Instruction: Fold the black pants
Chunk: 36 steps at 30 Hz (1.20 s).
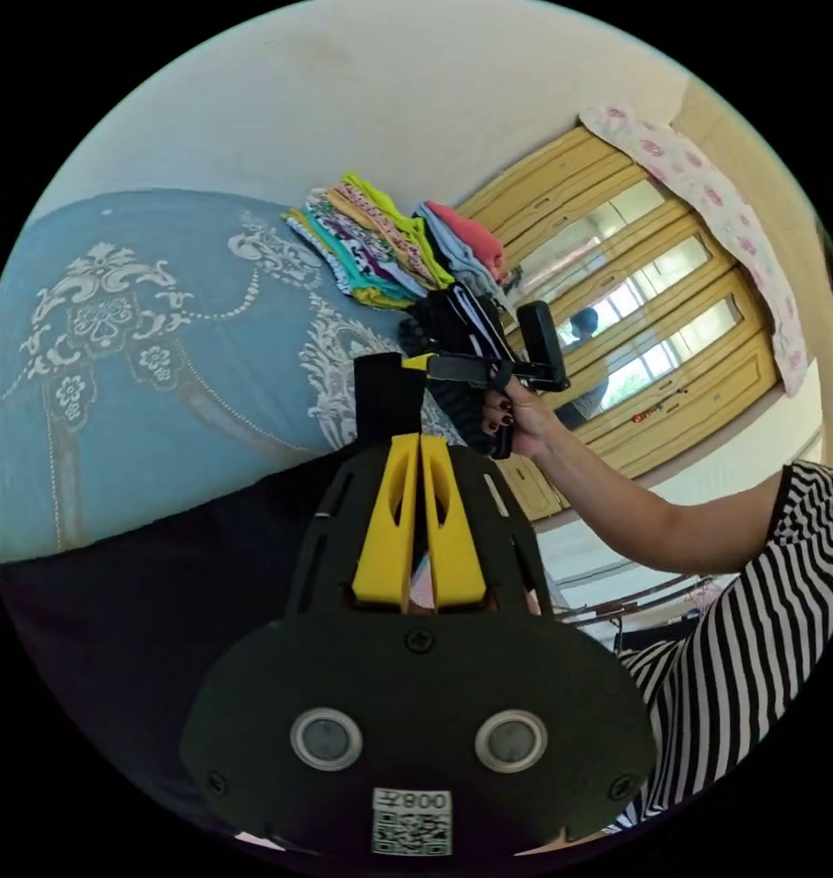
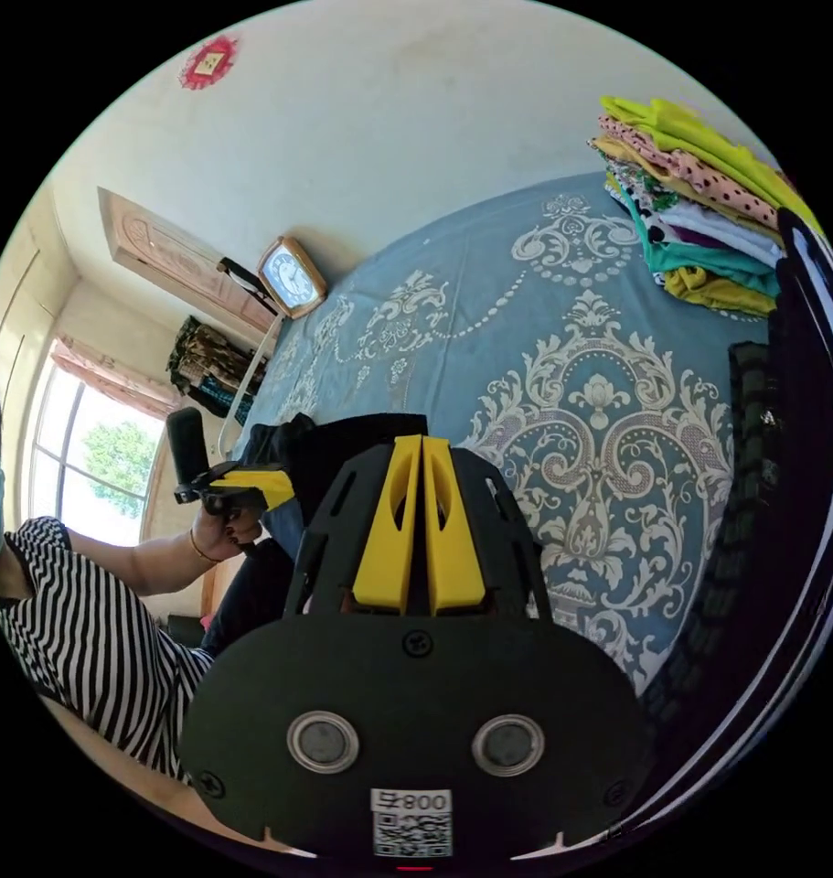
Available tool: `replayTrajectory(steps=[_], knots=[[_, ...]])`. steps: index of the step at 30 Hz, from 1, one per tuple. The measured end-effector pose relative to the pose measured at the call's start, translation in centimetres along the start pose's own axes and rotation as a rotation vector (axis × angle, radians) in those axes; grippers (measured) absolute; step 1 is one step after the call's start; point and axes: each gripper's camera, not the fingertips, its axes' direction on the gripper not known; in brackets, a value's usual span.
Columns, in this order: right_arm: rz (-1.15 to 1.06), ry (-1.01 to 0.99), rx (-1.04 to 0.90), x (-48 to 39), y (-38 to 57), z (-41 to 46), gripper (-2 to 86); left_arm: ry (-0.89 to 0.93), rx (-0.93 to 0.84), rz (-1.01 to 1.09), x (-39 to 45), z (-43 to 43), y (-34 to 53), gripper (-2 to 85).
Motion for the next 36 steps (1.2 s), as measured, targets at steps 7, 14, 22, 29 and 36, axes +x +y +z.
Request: replayTrajectory(steps=[7, 14, 22, 29, 36], knots=[[0.221, -0.003, 0.026, 4.8, 4.9, -3.1, 1.6, 0.021, -0.343, 0.198, 5.0, 11.5, -0.8, 0.6], [0.288, 0.102, -0.116, 4.2, 9.1, -1.8, 6.5, -0.058, -0.310, 0.207, 6.1, 12.1, -2.5, 3.2], [0.318, 0.202, -0.146, 2.9, 10.5, 0.7, 7.9, -0.305, -0.344, 0.221, 4.3, 12.6, -7.1, 6.7], [0.318, 0.264, -0.187, 1.7, 10.6, 2.8, 7.9, -0.441, -0.477, 0.349, 5.8, 14.9, -8.0, 4.5], [0.314, 0.231, -0.205, 1.7, 9.6, 6.3, 2.0, -0.443, -0.462, 0.341, 7.1, 12.5, -7.6, 2.0]])
